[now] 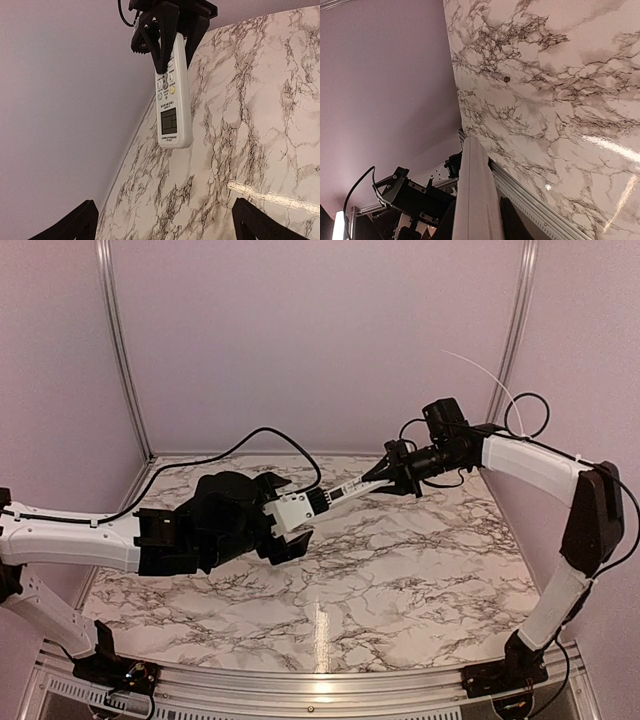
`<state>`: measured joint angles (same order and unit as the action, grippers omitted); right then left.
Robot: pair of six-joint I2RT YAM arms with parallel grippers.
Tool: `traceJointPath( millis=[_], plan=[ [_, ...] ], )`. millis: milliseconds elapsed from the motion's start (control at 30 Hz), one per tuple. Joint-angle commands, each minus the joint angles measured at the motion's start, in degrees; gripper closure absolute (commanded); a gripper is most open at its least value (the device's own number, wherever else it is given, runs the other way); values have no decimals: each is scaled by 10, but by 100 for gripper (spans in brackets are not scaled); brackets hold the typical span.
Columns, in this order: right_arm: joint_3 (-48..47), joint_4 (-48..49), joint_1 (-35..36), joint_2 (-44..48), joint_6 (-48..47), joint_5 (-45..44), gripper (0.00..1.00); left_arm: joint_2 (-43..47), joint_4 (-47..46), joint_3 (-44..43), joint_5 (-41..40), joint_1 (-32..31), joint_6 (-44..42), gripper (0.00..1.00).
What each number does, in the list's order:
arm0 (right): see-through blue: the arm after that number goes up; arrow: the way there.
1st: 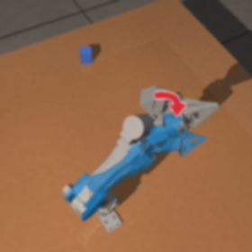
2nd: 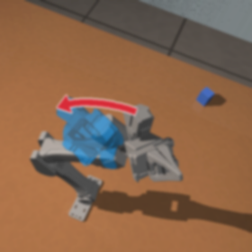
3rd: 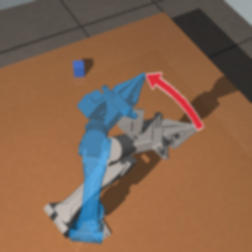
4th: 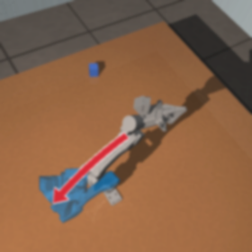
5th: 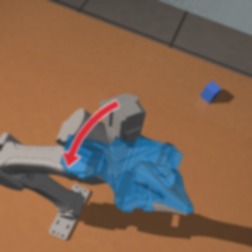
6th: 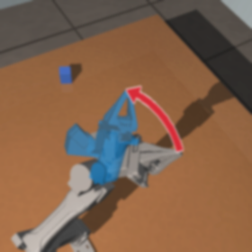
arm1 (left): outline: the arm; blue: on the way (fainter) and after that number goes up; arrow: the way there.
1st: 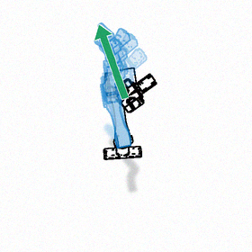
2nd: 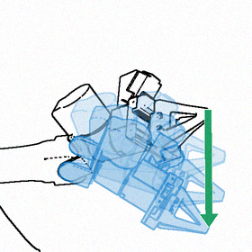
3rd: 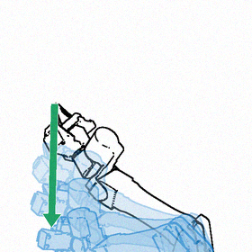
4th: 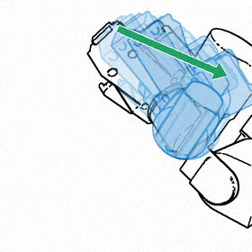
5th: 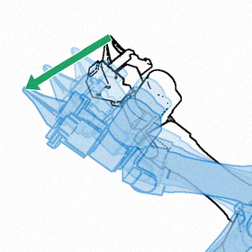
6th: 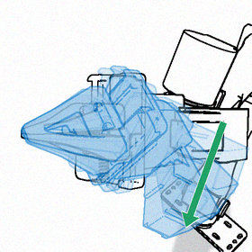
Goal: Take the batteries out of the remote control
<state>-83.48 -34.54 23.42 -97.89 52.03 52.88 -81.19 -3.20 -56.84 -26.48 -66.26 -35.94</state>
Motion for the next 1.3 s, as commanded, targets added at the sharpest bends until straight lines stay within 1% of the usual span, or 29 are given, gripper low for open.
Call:
traceJointPath(
  millis=[0, 100, 267, 333, 400, 500, 600, 767, 967, 1100, 1167, 1267],
  plan=[
    [35, 77, 25, 46, 112, 33, 94, -26, -55, -26, -1, -9, -61, 2],
    [50, 105, 37, 61, 137, 40, 94, -50, -55, -41, -2, -14, -84, 3],
    [42, 83, 48, 82, 140, 33, 95, -61, -70, -47, -5, -19, -104, 5],
    [46, 81, 53, 90, 143, 26, 95, -65, -84, -45, -6, -19, -125, 6],
    [57, 84, 59, 96, 153, 19, 95, -72, -94, -43, -12, -19, -145, 7],
    [70, 85, 73, 106, 181, 3, 95, -71, -103, -45, -20, -19, -148, 10],
    [77, 111, 92, 109, 216, 3, 95, -64, -137, -23, -29, -19, -153, 12],
    [52, 94, 113, 101, 244, -9, 96, -57, -181, 4, -21, -19, -158, 16],
    [39, 83, 141, 100, 272, -28, 97, -55, -215, 16, -14, -19, -188, 23],
    [27, 95, 162, 97, 292, -53, 98, -45, -223, 27, -7, -19, -197, 30],
    [23, 103, 171, 98, 300, -62, 98, -38, -224, 32, -7, -19, -198, 35],
    [26, 105, 182, 103, 306, -79, 98, -28, -228, 43, -3, -19, -205, 41]
  ],
)
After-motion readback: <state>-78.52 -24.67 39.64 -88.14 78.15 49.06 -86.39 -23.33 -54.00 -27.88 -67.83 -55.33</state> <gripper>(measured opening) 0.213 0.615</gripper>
